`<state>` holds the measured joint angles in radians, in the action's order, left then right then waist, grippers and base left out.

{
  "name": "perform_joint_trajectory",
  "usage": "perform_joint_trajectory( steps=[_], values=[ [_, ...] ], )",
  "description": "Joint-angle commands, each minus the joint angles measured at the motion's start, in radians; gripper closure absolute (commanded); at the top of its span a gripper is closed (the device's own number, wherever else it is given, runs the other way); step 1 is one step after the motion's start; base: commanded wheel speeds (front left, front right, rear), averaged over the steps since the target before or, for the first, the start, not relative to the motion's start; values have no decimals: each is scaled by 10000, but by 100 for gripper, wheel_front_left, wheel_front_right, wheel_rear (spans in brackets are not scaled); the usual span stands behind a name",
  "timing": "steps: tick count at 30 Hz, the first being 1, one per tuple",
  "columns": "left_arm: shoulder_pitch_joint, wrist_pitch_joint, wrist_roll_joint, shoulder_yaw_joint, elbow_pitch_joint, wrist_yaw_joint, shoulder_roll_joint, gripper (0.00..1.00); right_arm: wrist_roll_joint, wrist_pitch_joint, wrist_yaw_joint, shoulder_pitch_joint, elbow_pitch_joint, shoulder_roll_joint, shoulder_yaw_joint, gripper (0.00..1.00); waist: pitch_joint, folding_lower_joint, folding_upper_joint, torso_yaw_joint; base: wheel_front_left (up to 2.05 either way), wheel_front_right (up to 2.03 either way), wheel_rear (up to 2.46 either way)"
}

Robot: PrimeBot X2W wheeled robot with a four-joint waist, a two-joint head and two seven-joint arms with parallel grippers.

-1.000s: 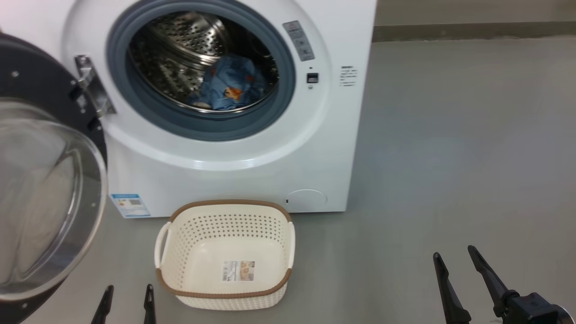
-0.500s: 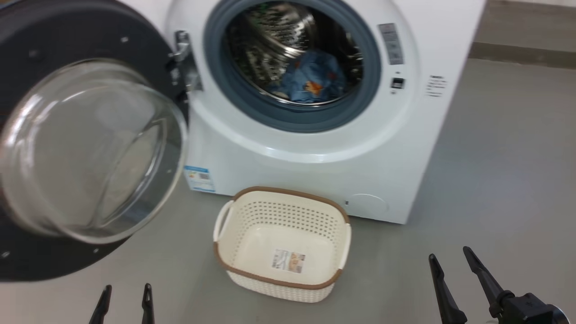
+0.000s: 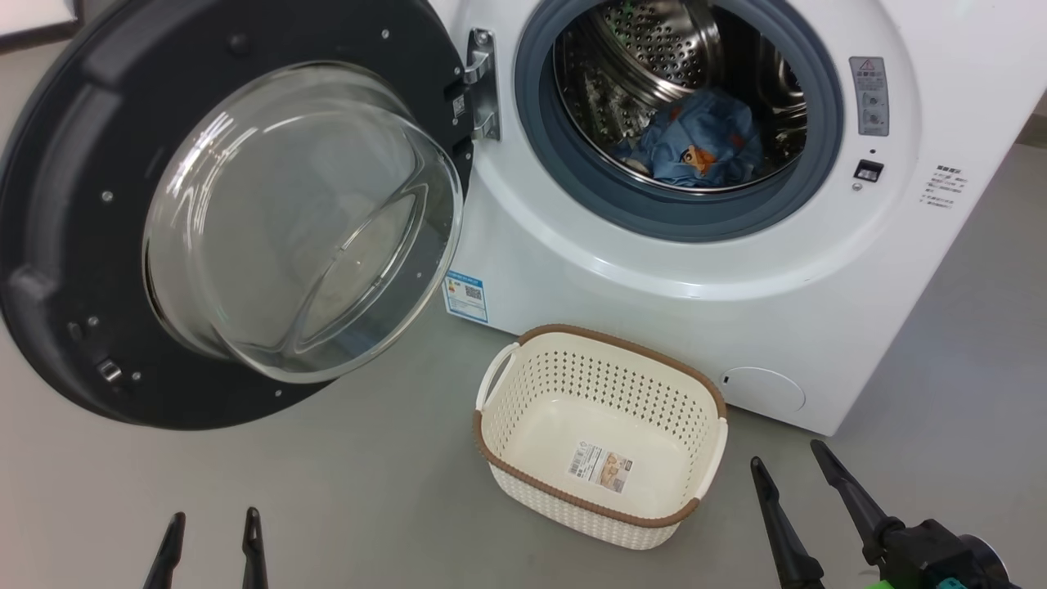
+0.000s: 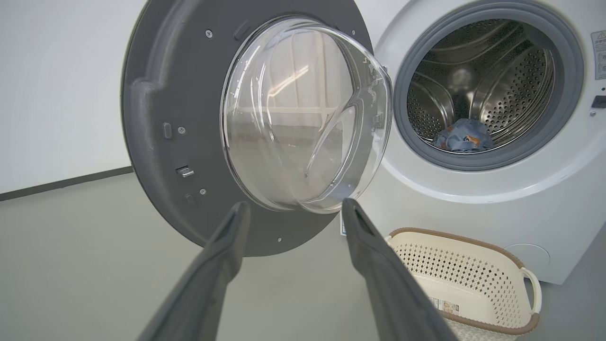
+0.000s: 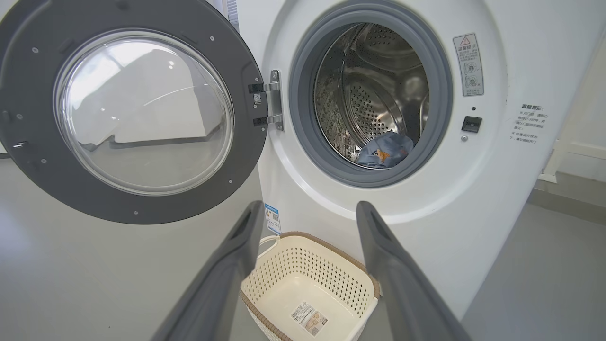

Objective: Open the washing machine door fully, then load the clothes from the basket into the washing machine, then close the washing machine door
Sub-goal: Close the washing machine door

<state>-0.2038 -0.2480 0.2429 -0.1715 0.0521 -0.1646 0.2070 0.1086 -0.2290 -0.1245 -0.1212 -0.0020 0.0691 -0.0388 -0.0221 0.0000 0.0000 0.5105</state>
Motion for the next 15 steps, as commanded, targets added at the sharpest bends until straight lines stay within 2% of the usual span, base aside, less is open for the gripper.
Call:
perform_joint_trajectory(
  steps=[1,14,15],
  values=[
    [208,-104,95,405,345,-141,21,0,72,-24,-62,511,-159,160,-321,0,134,0,0,120,0,0,0],
    [192,-133,53,519,353,-61,-75,0,186,-72,-62,729,89,280,-444,0,159,0,0,131,0,0,0],
    [199,-134,44,528,345,-45,-81,6,186,-76,-62,719,94,277,-438,0,154,0,0,128,0,0,0]
  ],
)
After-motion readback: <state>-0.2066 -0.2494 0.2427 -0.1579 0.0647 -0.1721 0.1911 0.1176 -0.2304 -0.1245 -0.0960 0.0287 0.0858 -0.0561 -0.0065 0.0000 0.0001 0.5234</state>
